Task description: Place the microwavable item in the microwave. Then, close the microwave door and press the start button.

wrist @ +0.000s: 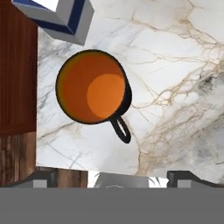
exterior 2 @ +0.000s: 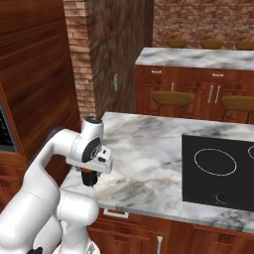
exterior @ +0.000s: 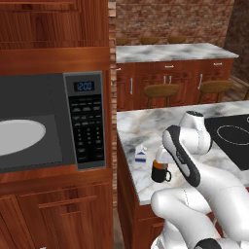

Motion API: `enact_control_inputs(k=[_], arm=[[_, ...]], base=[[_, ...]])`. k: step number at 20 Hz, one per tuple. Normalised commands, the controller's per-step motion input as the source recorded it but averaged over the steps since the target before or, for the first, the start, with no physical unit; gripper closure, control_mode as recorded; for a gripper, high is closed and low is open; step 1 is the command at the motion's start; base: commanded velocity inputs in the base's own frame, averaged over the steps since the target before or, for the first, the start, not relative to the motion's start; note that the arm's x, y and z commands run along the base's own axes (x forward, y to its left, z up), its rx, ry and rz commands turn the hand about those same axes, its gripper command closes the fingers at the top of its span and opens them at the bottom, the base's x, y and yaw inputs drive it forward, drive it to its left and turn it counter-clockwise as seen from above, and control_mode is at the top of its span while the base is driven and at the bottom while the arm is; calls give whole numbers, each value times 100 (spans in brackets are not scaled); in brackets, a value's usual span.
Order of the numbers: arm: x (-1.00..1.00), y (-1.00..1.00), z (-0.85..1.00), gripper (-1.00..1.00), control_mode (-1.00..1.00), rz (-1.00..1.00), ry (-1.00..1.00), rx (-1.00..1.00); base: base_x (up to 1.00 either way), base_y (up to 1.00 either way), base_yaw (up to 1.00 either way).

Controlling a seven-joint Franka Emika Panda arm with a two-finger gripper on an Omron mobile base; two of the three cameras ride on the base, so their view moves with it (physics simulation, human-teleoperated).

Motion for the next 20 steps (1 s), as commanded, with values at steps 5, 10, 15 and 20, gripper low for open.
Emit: enact_control_inputs(k=[5, 10, 15, 20], arm=[[-1, 23, -23, -100, -100, 6, -5, -6], [1, 1, -39, -100, -100, 4, -12, -6], [5, -2, -25, -100, -100, 0, -1, -3], [3, 0, -13, -100, -100, 3, 0, 0]], base=[[0, 0, 0], [0, 0, 0], [0, 0, 0], [0, 0, 0]])
